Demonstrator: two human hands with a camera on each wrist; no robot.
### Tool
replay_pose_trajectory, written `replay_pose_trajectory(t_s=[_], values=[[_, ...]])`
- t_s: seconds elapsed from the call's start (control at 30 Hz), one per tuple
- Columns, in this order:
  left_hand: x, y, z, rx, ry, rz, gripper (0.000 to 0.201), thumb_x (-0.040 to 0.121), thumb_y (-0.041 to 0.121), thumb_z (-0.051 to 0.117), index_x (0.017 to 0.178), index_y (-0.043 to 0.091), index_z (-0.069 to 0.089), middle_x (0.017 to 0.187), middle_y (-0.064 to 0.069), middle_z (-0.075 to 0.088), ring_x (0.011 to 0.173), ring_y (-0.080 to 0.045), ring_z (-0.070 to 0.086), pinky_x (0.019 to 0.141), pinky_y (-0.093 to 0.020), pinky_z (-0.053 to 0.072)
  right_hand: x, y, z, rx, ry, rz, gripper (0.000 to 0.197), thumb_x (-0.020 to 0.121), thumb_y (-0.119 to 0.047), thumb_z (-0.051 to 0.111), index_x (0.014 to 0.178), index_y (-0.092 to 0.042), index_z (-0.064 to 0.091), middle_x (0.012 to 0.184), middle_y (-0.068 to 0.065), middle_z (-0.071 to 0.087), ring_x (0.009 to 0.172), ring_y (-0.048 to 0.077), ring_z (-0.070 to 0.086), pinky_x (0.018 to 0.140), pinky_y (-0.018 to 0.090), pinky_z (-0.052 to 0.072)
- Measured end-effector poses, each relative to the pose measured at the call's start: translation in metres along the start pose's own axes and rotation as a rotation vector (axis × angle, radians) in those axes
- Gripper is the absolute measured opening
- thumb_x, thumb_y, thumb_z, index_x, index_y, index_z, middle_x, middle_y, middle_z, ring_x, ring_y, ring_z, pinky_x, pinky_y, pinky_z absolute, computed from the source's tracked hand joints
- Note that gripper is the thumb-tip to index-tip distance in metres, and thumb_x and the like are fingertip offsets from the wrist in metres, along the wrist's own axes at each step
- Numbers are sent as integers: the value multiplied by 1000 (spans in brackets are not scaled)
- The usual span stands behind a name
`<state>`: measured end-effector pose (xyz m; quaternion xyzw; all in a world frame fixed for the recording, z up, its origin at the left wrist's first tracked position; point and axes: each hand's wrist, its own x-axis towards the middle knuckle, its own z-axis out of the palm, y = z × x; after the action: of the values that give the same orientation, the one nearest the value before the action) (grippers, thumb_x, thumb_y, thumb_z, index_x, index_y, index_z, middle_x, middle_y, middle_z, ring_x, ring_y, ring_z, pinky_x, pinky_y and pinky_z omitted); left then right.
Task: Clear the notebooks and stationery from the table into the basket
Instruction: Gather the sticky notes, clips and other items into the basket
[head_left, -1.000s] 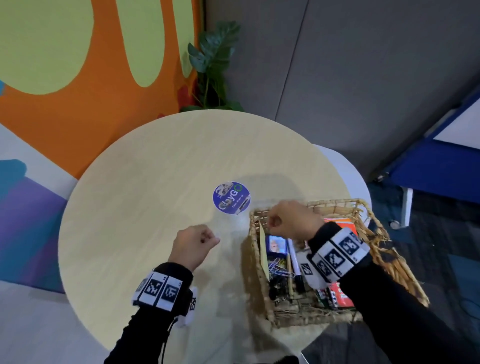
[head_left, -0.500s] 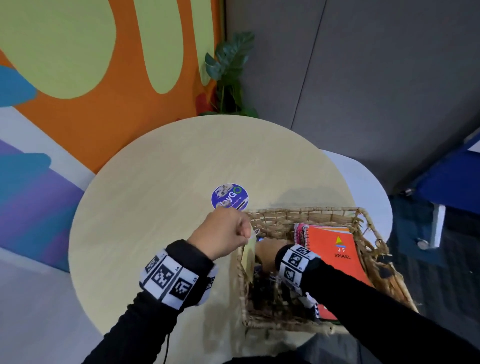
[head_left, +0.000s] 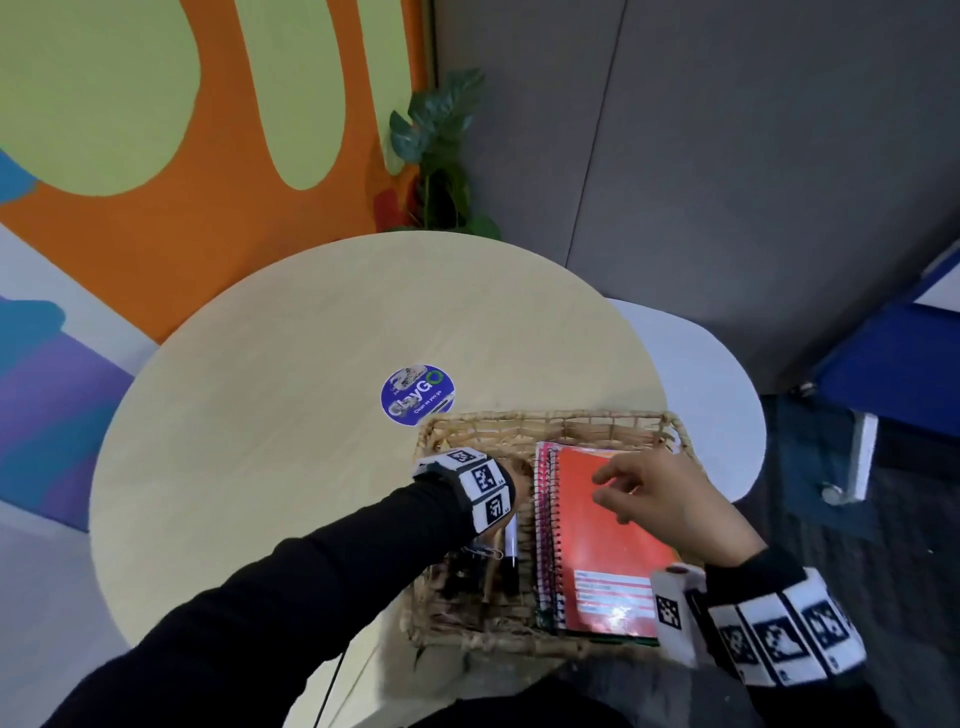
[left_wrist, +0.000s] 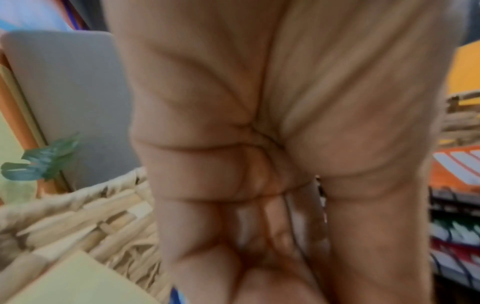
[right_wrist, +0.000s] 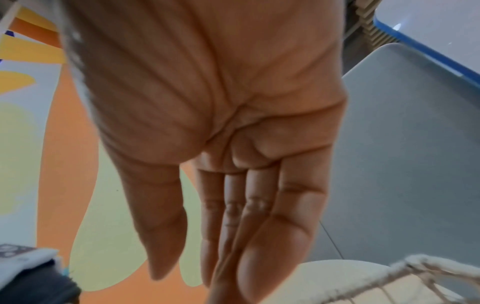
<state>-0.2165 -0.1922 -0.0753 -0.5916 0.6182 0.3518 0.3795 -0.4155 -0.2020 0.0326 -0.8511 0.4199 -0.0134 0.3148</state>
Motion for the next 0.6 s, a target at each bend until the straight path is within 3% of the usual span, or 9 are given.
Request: replay_pose_trajectory(t_s=[0.03,0.07,0.13,0.23,0.33,0.4,0.47,0.53,0.6], values=[[2,0,0,-2,-56,1,20,45,29,84,58,20,72,60,0,61,54,-18,51,65,-28,52,-5,7,1,14,0,11,16,86,-31,66,96,-21,71,71,-7,71,59,4,66,71,28,56],[-2,2,1,-19,-77,-6,17,57,28,82,55,18,68,60,0,60,53,-17,51,62,-25,50,-9,14,3,27,3,19,16,86,-31,65,96,-20,71,70,-8,70,59,4,67,71,27,56],[-17,5,7,-66,30,-47,28,76,19,70,53,9,58,60,1,51,56,-13,52,63,-27,44,-15,23,6,51,8,36,15,86,-30,65,96,-20,71,71,-8,70,59,4,67,70,26,56],[-20,-5,16,16,199,-57,21,74,17,60,80,-3,66,62,-5,48,64,-19,58,63,-36,44,-21,32,10,88,3,53,14,86,-29,65,96,-21,70,73,-8,70,62,3,68,71,29,58],[-37,-1,6,-30,211,-64,20,78,19,67,61,13,57,57,1,49,51,-16,48,67,-33,52,-28,37,10,138,39,61,8,86,-27,65,93,-27,69,75,-9,71,66,1,68,70,26,58],[-58,1,-9,-163,241,-47,30,84,23,64,58,10,58,55,0,50,49,-17,47,63,-26,50,-36,44,6,184,128,84,7,86,-24,66,88,-31,68,77,-13,71,76,-4,67,68,11,53],[-83,-12,-16,-365,460,-31,28,89,30,57,85,5,69,75,-5,65,68,-21,60,64,-29,48,-47,54,1,249,286,117,10,84,-21,68,91,-28,70,84,-14,73,81,1,69,69,7,49],[-112,-32,-6,-598,775,-41,36,90,35,56,115,11,63,111,-7,69,102,-23,64,86,-34,50,-61,65,-2,278,444,235,18,83,-20,69,101,-23,70,94,-4,73,87,14,68,73,20,50],[-121,-48,23,-753,1005,-148,50,90,36,57,133,12,48,131,-10,59,120,-27,55,100,-36,44,-75,82,1,263,464,422,30,83,-27,69,111,-20,66,110,7,67,96,22,62,83,32,48]])
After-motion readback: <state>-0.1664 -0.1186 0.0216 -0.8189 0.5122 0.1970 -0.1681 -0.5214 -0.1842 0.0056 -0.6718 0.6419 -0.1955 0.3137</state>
